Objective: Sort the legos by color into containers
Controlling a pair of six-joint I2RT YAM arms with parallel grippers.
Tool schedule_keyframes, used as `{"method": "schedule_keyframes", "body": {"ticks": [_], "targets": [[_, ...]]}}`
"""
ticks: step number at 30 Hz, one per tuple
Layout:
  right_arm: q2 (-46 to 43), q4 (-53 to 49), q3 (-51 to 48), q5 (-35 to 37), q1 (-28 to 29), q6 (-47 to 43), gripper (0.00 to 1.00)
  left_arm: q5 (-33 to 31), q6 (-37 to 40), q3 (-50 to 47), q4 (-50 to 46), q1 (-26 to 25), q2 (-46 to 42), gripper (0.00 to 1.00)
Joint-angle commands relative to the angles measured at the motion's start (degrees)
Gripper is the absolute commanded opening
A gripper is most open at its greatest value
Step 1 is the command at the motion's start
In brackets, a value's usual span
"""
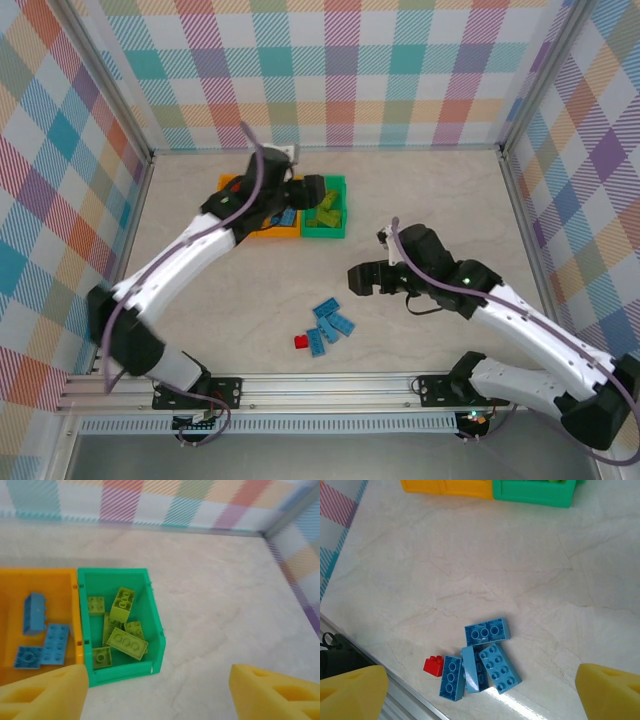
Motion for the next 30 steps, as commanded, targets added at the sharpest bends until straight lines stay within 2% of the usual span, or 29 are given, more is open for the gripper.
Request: {"method": "schedule_keyframes", "body": {"ticks": [1,4,7,9,10,11,13,17,24,30], "targets": [[5.62,1.27,1.52,-3.75,0.20,4.46,0.91,6.25,13.56,-7.96,-2.75,-0.99,-10.16,0.77],[11.51,1.24,2.72,-4.20,0.89,8.89,0.87,13.36,26.77,-17.03,-5.11,-1.23,-21.52,0.84],[17.87,-1.12,4.89,-2.79,1.38,18.18,0.83,19.13,37.47,-25.51,-8.15,-1.34,-31.75,0.85],[22.10,-0.87,6.55,-3.66,2.57,22.51,0.84,24.89,47.75,-29.54,-13.08,-1.42,-36.81,0.84],[24.18,-0.84,7.51,-2.68,3.73,24.08,0.84,28.32,54.21,-31.50,-16.69,-1.43,-38.85,0.86],[25.88,-1.05,8.37,-1.33,4.78,25.00,0.84,29.69,57.52,-33.54,-18.67,-1.60,-41.23,0.89],[30.12,-2.78,10.91,0.88,6.55,27.32,0.84,30.67,59.66,-37.49,-19.26,-1.57,-44.97,0.92],[38.31,-7.50,16.54,0.44,8.06,32.41,0.85,33.38,63.45,-42.61,-19.35,-1.60,-49.37,0.96],[42.18,-5.67,15.61,1.52,9.28,44.95,0.85,33.56,67.50,-47.18,-17.77,-1.60,-50.68,1.00],[44.89,-6.84,16.78,2.02,9.32,48.47,0.71,33.63,67.79,-49.50,-14.34,-1.60,-51.20,1.00]]}}
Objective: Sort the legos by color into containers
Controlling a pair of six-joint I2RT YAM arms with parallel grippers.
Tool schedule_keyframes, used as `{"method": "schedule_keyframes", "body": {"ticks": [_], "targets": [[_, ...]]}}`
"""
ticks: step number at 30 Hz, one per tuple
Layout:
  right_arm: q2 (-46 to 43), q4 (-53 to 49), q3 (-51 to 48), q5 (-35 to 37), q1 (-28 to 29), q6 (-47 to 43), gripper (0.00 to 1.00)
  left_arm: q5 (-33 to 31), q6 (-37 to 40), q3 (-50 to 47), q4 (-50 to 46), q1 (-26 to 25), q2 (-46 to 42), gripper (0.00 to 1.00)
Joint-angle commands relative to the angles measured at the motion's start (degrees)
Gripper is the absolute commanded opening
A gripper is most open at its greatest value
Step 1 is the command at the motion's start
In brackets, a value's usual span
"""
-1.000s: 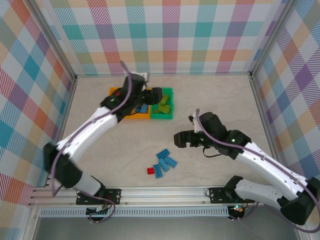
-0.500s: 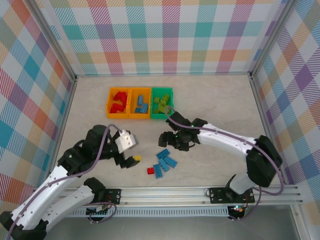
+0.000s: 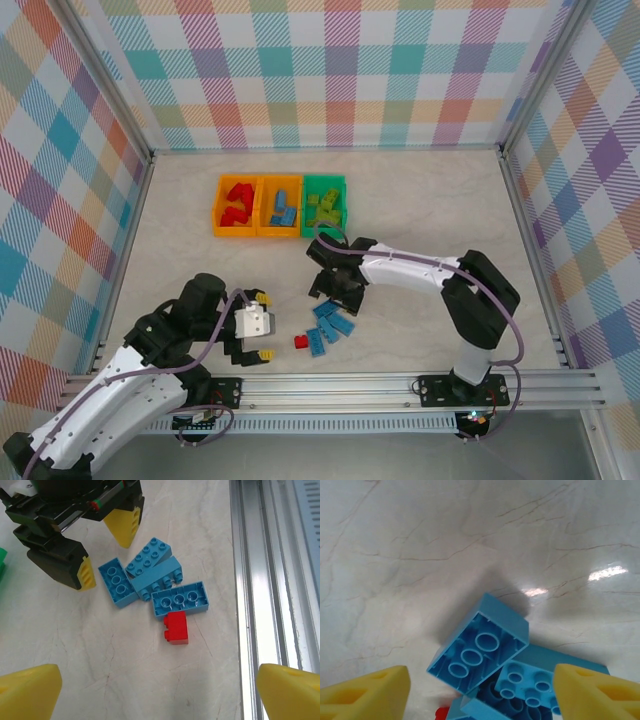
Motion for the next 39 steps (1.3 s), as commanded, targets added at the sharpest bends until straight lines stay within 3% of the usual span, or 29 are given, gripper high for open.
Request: {"method": "schedule_keyframes", "body": {"ticks": [1,9,17,23,27,31,35,39], "targets": [[1.96,-1.97,1.06,0.80,0.45,5.24,0.68,1.49,1.91,-0.61,2.80,-0.30,-1.06,1.00],[6.40,-0.44,3.39,0.60,0.45,4.56,0.63,1.72,1.90,-2.01,3.55,-0.32,-3.18,1.00],[8.57,0.13,5.01,2.80,0.45,4.77,0.39,3.02,4.54,-3.30,3.02,-0.32,-5.16,1.00],[5.66,-0.30,6.00,7.85,0.18,2.18,0.31,3.68,5.34,-4.30,3.37,-0.32,-6.39,1.00],[1.27,2.94,8.08,15.87,-0.25,-6.66,0.29,2.30,4.74,-5.06,5.75,-0.32,-6.82,1.00],[-0.94,12.62,11.72,22.15,-0.90,-25.11,0.27,-4.54,0.09,-6.04,10.53,-0.32,-8.06,1.00],[2.35,20.27,17.84,21.44,-2.63,-43.63,0.29,-12.57,-3.86,-6.95,13.53,-0.23,-10.78,1.00],[8.21,23.79,24.22,20.79,-5.02,-50.95,0.30,-16.30,-4.54,-8.09,14.14,-0.12,-14.39,1.00]]}}
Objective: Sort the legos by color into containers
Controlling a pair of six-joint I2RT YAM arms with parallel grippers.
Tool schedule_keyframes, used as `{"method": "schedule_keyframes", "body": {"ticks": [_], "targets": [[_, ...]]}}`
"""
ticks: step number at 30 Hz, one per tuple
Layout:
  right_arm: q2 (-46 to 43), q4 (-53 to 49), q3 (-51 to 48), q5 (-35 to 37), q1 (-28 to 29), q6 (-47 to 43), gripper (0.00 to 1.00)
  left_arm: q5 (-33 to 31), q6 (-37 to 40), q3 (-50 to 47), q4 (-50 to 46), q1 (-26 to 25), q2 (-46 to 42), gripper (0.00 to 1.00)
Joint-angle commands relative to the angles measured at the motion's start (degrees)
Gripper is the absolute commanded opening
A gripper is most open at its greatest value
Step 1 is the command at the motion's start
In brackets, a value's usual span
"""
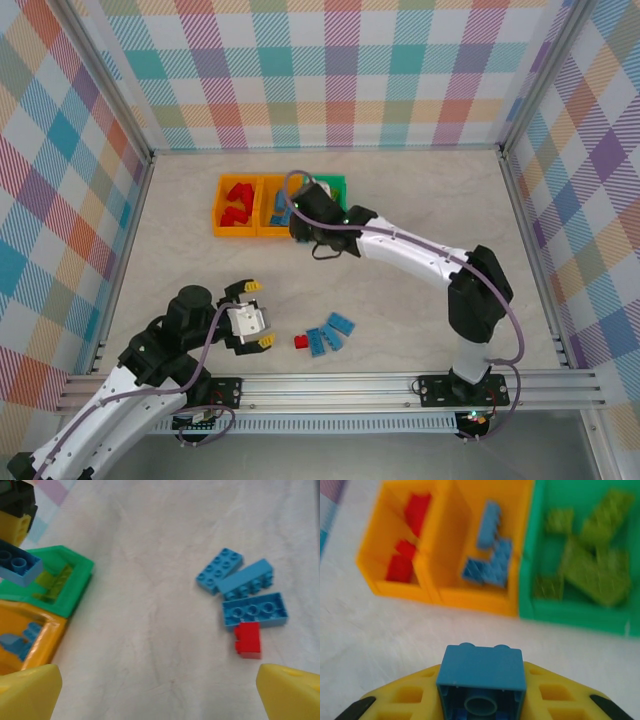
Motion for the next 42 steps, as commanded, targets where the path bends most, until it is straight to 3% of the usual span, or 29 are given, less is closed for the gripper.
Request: {"method": "schedule_keyframes", "body": {"ticks": [1,9,12,15,19,24,26,33,37,42], "targets": [[5.64,7.04,3.82,0.58,-2.39,-13.79,0.31,-5.24,-2.10,-1.52,3.16,-0.16,-2.93,1.00],[17.46,9.74,16.47,-5.16,-5.99,-16.34,0.36,-4.59,-3.67,-1.73,4.55,0.06,-2.37,1.00],[21.24,7.36,22.13,-5.50,-6.53,-17.02,0.43,-4.53,-5.52,-1.15,5.09,0.10,-0.60,1.00],[23.25,3.27,27.54,-5.52,-6.80,-17.49,0.59,-4.90,-8.33,-0.50,5.84,0.19,0.92,1.00],[20.18,2.09,25.78,-5.34,-6.82,-17.60,0.64,-5.87,-14.85,1.20,7.15,0.61,3.68,1.00],[5.55,4.29,11.11,-6.49,-6.87,-17.28,0.66,-11.61,-33.69,9.90,3.82,0.98,13.02,1.00],[-2.79,3.00,4.10,-7.60,-6.82,-18.98,0.69,-11.74,-44.93,14.49,0.46,0.98,18.32,1.00],[-28.84,-11.51,-14.29,-18.16,-6.82,-21.28,0.81,-11.29,-79.24,17.46,-7.01,-2.39,28.55,0.87],[-40.88,-18.16,-23.02,-23.37,-6.83,-15.71,0.83,-14.12,-92.17,16.04,-11.07,-9.39,31.95,0.79],[-49.87,-19.68,-30.07,-24.00,-6.95,-11.06,0.87,-12.80,-102.42,9.40,-1.86,-20.49,36.69,0.74]]}}
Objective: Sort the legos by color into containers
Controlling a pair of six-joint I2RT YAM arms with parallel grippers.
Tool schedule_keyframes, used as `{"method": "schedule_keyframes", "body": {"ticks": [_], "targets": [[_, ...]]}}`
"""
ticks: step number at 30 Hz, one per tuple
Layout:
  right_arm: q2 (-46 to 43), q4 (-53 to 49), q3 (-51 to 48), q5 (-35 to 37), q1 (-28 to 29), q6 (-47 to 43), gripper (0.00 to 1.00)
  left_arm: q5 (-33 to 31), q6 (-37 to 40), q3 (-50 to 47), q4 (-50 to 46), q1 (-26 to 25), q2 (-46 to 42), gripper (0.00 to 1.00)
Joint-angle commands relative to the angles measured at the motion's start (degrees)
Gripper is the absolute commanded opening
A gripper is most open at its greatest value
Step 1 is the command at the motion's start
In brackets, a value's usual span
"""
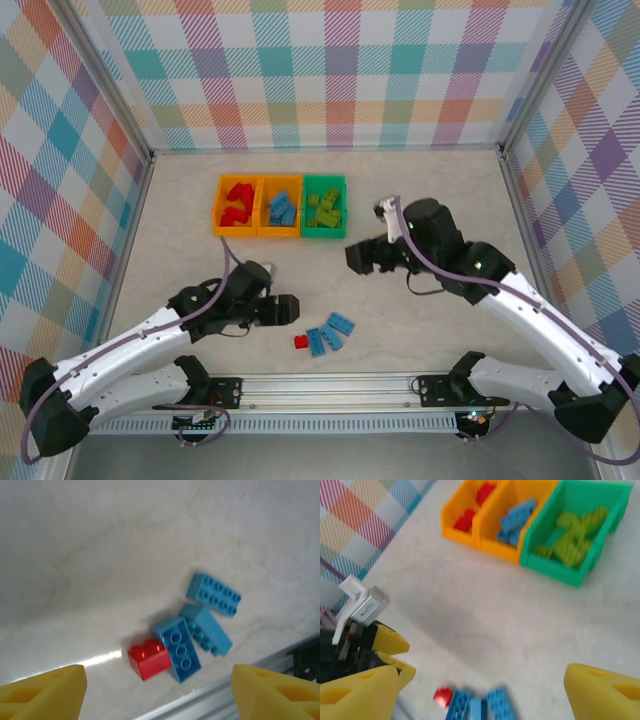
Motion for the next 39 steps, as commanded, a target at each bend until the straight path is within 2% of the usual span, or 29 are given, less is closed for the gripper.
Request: {"method": "schedule_keyframes", "body": {"ticks": [1,5,12,18,25,30,35,39], "targets": [[-2.75,-3.79,-3.24,-2.39,0.06,3.77,0.88,-0.17,-11.48,-4.51,5.23,-5.65,3.79,0.72],[-2.86,-4.24,-3.81,-2.80,0.04,3.94,0.88,-0.22,-10.79,-7.82,9.75,-6.62,7.63,0.65],[-2.24,-3.47,-4.76,-3.25,0.09,4.11,0.88,4.22,-5.26,-8.27,16.46,-6.62,12.36,0.68],[-3.66,-3.01,-5.77,-2.26,-0.01,4.85,0.88,1.52,-5.06,-9.44,16.28,-6.62,13.76,0.64],[-3.44,-3.94,-5.13,-2.55,0.04,5.80,0.88,2.56,-5.56,-9.65,13.83,-6.62,18.74,0.56],[-3.44,-4.85,-4.77,-2.51,0.04,6.37,0.88,-3.04,-5.15,-9.52,7.89,-6.62,15.56,0.46],[-2.58,-4.45,-4.41,-2.99,0.05,7.01,0.89,-7.87,-3.65,-8.27,3.40,-5.90,10.82,0.26],[-1.27,-3.38,-3.51,-6.87,0.03,6.72,0.89,-10.44,-2.09,-4.63,-0.68,-2.16,5.23,0.24]]}}
